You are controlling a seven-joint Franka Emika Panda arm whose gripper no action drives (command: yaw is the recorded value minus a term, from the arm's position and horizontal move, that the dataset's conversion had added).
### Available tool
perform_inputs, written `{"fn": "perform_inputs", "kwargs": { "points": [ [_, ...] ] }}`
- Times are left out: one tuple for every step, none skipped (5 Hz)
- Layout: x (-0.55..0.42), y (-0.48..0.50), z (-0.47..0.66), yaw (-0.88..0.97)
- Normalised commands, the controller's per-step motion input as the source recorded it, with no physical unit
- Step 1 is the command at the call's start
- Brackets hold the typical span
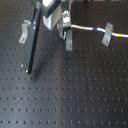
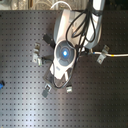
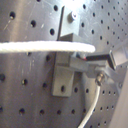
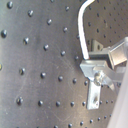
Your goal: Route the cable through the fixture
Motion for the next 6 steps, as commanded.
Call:
{"fn": "perform_inputs", "kwargs": {
  "points": [
    [-0.273, -0.386, -0.19, 0.07],
    [-0.157, -0.194, -0.4, 0.09],
    [-0.146, -0.168, -0.41, 0.12],
    [0.001, -0.001, -0.05, 0.04],
    [-0.02, -0.025, 0.02, 0.0],
    [0.0, 0.0, 0.0, 0.0]
  ]
}}
